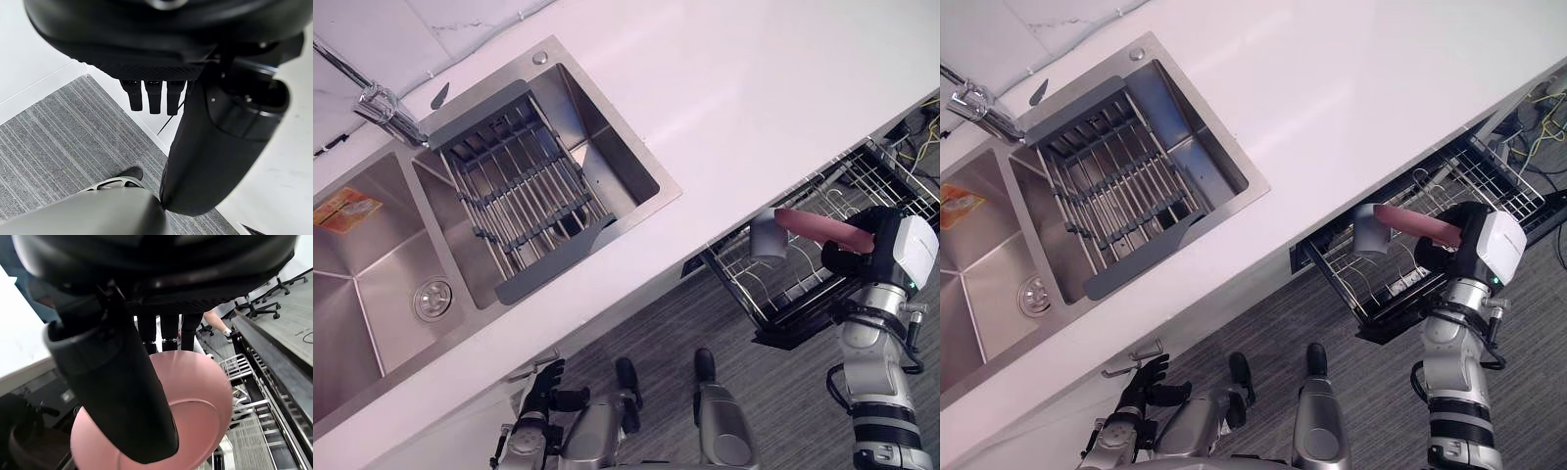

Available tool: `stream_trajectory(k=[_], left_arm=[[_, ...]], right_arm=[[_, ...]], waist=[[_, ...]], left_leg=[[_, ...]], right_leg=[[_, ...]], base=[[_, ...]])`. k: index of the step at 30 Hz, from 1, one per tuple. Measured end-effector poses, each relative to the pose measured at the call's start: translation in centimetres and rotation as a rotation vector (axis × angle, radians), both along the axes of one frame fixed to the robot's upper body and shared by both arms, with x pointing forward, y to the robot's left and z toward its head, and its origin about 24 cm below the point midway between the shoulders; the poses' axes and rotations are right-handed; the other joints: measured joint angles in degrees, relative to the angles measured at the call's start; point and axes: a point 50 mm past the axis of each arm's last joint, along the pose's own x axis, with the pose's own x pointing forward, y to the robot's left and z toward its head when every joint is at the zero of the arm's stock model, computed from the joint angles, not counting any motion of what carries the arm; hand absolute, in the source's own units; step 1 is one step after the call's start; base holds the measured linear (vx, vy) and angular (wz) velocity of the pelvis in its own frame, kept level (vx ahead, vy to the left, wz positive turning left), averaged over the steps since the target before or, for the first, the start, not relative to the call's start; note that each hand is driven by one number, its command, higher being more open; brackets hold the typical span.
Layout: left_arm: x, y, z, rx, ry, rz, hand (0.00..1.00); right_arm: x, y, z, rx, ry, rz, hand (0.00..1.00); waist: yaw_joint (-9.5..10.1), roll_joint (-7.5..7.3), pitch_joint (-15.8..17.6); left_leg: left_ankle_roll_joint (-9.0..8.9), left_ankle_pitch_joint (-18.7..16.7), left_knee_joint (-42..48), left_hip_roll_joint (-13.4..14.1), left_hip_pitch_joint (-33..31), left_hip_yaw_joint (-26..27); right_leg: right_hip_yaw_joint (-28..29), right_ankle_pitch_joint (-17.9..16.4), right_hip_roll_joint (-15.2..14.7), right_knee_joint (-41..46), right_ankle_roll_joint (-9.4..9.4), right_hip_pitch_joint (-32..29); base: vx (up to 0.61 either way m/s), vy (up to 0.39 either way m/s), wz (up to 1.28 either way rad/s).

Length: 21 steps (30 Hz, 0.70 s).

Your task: Walk over to the sink, pick up the cup, carry it to the dishwasher, place the cup inside the dishwasher, then close the dishwasher door

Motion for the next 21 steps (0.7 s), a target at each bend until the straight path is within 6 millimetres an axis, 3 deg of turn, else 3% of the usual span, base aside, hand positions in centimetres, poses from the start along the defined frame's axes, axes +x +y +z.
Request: stream_trajectory(k=[8,21], left_arm=[[1.2,-0.9,0.3,-0.020,-0.028,0.025,0.90],[1.4,-1.1,0.4,-0.031,-0.031,0.032,0.90]], right_arm=[[-0.5,-1.4,0.7,0.081,-0.088,-0.087,0.90],[-0.4,-0.5,-0.7,0.218,-0.099,-0.064,0.90]], waist=[[0.52,0.04,0.0],[1.07,0.04,0.0]], left_leg=[[-0.02,0.0,0.0,0.0,-0.5,0.1],[-0.04,0.0,-0.1,0.0,-0.4,0.3]], right_leg=[[0.0,-0.1,-0.1,0.3,0.02,-0.6],[0.2,-0.1,-0.1,0.2,0.02,-0.6]], base=[[0.00,0.000,0.00],[0.00,0.000,0.00]])
